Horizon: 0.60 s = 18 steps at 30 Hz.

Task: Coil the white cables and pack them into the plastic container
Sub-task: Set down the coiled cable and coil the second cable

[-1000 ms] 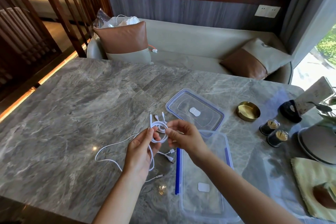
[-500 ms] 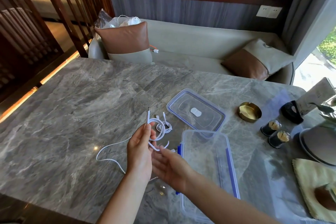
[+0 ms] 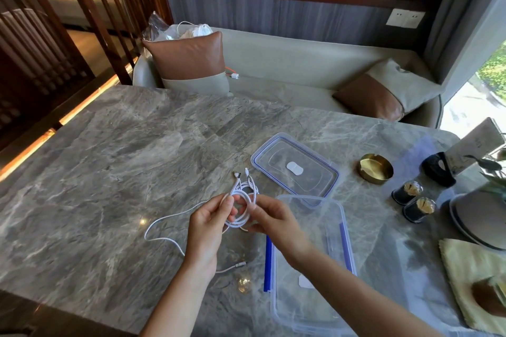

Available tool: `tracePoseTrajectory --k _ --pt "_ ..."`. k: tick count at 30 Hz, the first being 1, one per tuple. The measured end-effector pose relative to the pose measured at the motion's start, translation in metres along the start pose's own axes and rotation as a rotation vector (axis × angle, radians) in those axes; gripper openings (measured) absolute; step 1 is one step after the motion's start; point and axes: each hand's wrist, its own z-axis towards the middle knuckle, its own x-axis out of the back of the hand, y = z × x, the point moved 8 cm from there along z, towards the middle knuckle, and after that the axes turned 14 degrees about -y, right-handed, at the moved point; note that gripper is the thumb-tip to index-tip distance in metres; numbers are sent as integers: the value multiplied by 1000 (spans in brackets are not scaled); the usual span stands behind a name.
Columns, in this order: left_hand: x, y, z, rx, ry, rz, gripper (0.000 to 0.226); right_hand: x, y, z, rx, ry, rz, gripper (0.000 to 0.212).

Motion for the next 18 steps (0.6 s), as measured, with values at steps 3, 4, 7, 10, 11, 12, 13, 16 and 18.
tracePoseTrajectory --k 3,4,7,10,11,12,13,16,18 --pt "-2 1 1 39 -87 23 30 -1 -5 1 5 -97 -44 23" --pt "-2 1 2 62 -119 40 32 -1 -4 1 -17 -121 -51 23" --pt "-3 2 4 89 -186 81 35 -1 5 0 -119 -173 -51 22" --pt "-5 5 6 82 -243 131 30 -5 15 -2 -234 -229 -21 17" --pt "-6 6 6 78 -262 149 29 -6 17 -2 -251 -238 -46 17" --pt "-6 6 7 77 -277 168 27 -6 17 -1 -258 -236 -108 20" --pt "-6 6 7 79 -290 191 26 -5 16 0 -262 -230 -197 22" --pt "-6 4 7 68 -303 252 22 -3 11 4 -263 -255 -386 30" --pt "-3 3 6 57 -278 243 26 -2 9 5 -268 -273 -402 28"
